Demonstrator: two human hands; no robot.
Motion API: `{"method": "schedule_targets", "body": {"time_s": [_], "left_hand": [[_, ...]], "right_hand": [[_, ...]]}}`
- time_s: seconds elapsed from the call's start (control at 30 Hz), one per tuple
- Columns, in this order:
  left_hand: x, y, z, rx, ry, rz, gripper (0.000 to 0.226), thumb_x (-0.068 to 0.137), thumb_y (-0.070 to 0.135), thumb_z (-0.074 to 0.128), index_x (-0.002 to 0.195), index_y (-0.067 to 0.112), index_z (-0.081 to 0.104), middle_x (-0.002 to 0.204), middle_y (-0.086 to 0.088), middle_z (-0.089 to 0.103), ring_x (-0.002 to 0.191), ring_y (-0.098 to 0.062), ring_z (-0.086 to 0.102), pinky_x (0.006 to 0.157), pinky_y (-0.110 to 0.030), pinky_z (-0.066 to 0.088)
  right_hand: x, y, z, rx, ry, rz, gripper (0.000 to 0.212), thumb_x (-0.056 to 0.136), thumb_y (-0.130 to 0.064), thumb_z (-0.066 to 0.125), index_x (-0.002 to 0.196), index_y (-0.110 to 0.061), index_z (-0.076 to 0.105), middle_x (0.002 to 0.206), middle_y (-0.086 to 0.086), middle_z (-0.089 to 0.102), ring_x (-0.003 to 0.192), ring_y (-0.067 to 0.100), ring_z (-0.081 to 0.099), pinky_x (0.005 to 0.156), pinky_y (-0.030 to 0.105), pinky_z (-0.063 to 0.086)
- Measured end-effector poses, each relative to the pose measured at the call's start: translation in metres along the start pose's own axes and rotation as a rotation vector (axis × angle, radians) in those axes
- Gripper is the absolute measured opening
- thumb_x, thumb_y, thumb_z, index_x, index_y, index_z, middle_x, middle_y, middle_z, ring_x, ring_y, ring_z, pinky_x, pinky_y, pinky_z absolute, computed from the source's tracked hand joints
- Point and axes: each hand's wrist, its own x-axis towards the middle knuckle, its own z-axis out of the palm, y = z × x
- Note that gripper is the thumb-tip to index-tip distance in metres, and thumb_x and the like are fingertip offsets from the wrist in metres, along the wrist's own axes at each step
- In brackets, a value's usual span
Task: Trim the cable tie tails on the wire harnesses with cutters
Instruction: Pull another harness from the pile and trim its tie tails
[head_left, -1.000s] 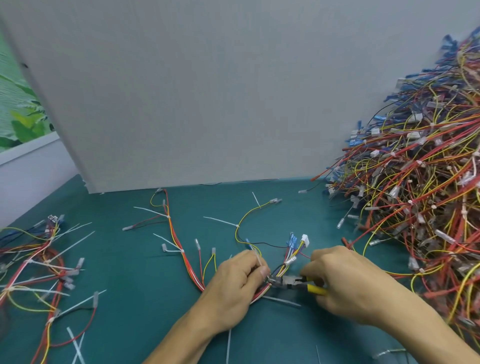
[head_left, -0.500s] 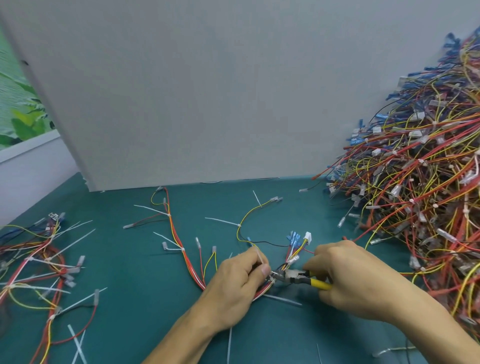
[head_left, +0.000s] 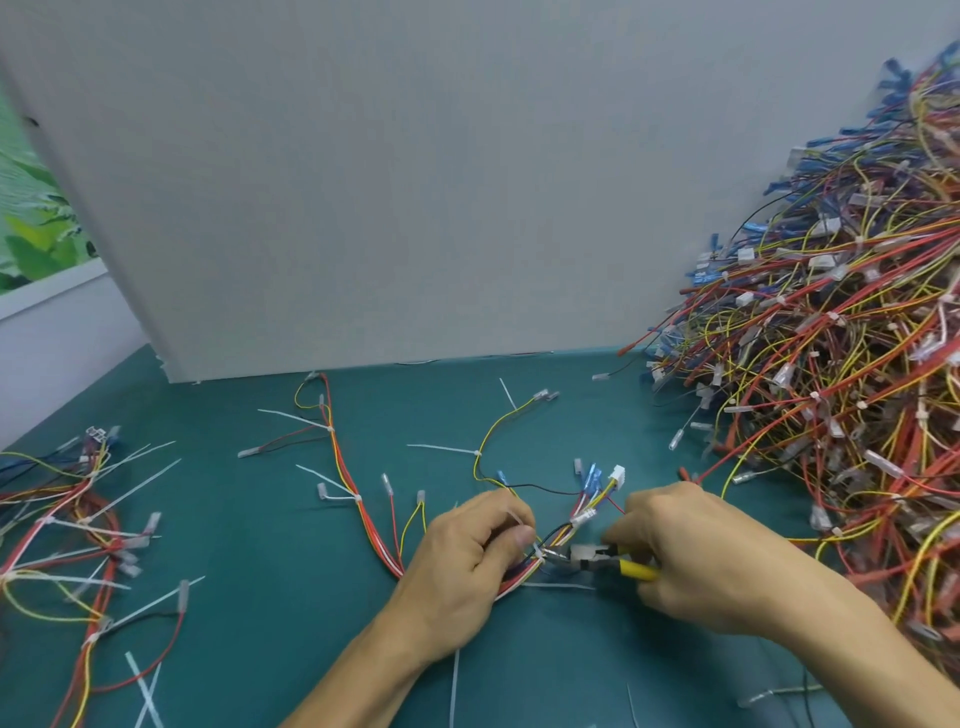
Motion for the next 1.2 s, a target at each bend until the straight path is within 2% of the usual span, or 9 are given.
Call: {"method": "schedule_targets", "body": {"time_s": [0.1,0.23,0.33,0.43,0.57,0.73,0.93,1.07,1.2], "left_hand": [[-0.0014,-0.0005,-0.0001,-0.118,-0.019,-0.044,0.014,0.088,0.023,0.052,0.076,0.029,0.057,0.059,0.004,0.051,0.057,-0.011,0.044,0.058,-0.021,0.036],[-0.0023,-0.0006,0.0028,-0.189,-0.03,-0.068,0.014,0.088,0.022,0.054,0.081,0.025,0.066,0.055,0.003,0.059,0.05,-0.01,0.045,0.053,-0.017,0.038],[-0.0024,-0.001,0.0037,-0.105,0.015,0.007,0.013,0.088,0.018,0.055,0.082,0.021,0.066,0.065,0.002,0.063,0.061,-0.016,0.056,0.061,-0.025,0.045],[-0.0025,-0.0018,0.0049,0.006,0.063,0.061,0.013,0.088,0.018,0.055,0.081,0.02,0.066,0.069,0.005,0.063,0.068,-0.017,0.058,0.069,-0.032,0.047],[-0.0017,-0.0019,0.0067,0.112,0.116,0.12,0.015,0.089,0.015,0.056,0.077,0.018,0.065,0.068,0.011,0.057,0.066,-0.008,0.053,0.066,-0.019,0.042],[-0.002,-0.0042,0.009,0.077,0.124,0.073,0.017,0.091,0.019,0.052,0.078,0.018,0.064,0.067,0.006,0.06,0.065,-0.014,0.056,0.066,-0.03,0.046],[-0.0017,-0.0055,0.0078,0.014,0.102,-0.002,0.013,0.092,0.025,0.048,0.086,0.025,0.059,0.071,0.012,0.065,0.067,-0.005,0.063,0.064,-0.021,0.049],[-0.001,-0.0069,0.0068,0.056,0.098,0.049,0.015,0.092,0.025,0.049,0.082,0.022,0.06,0.069,0.007,0.061,0.065,-0.01,0.057,0.064,-0.026,0.047],[-0.0008,-0.0067,0.0075,0.016,0.073,0.043,0.015,0.092,0.023,0.051,0.088,0.021,0.066,0.074,0.011,0.061,0.069,-0.007,0.055,0.068,-0.021,0.044]], "right_hand": [[0.0,0.0003,0.0007,0.004,0.006,0.011,0.007,0.073,-0.025,0.05,0.071,-0.02,0.046,0.081,0.0,0.055,0.079,0.024,0.054,0.069,0.04,0.049],[-0.0005,-0.0003,0.0025,0.005,-0.012,0.043,0.014,0.073,-0.024,0.051,0.063,-0.021,0.04,0.081,0.001,0.055,0.08,0.026,0.055,0.069,0.04,0.05],[-0.0003,-0.0011,0.0025,0.006,-0.019,0.061,0.018,0.073,-0.024,0.051,0.061,-0.021,0.038,0.081,0.002,0.054,0.08,0.026,0.055,0.067,0.039,0.049],[-0.0006,-0.0014,0.0018,0.006,-0.023,0.068,0.019,0.073,-0.023,0.051,0.061,-0.02,0.037,0.08,0.001,0.053,0.079,0.026,0.054,0.065,0.038,0.047],[-0.0005,-0.0016,0.0028,0.007,-0.022,0.076,0.018,0.073,-0.024,0.051,0.062,-0.02,0.038,0.08,0.001,0.053,0.08,0.026,0.055,0.065,0.039,0.049],[0.0005,-0.0013,0.0043,0.009,-0.003,0.061,0.017,0.074,-0.024,0.051,0.064,-0.02,0.038,0.08,-0.002,0.05,0.082,0.026,0.054,0.067,0.038,0.049],[0.0021,-0.003,0.0043,-0.011,0.058,0.021,0.004,0.077,-0.026,0.05,0.075,-0.026,0.047,0.082,-0.006,0.046,0.085,0.024,0.054,0.065,0.031,0.045],[0.0025,-0.0049,0.0036,-0.051,0.071,0.015,0.006,0.078,-0.025,0.05,0.076,-0.027,0.045,0.082,-0.007,0.043,0.085,0.023,0.052,0.062,0.029,0.037],[0.0028,-0.009,0.0048,-0.065,0.116,0.006,0.004,0.08,-0.025,0.049,0.084,-0.024,0.049,0.087,-0.009,0.041,0.088,0.021,0.051,0.06,0.029,0.032]]}}
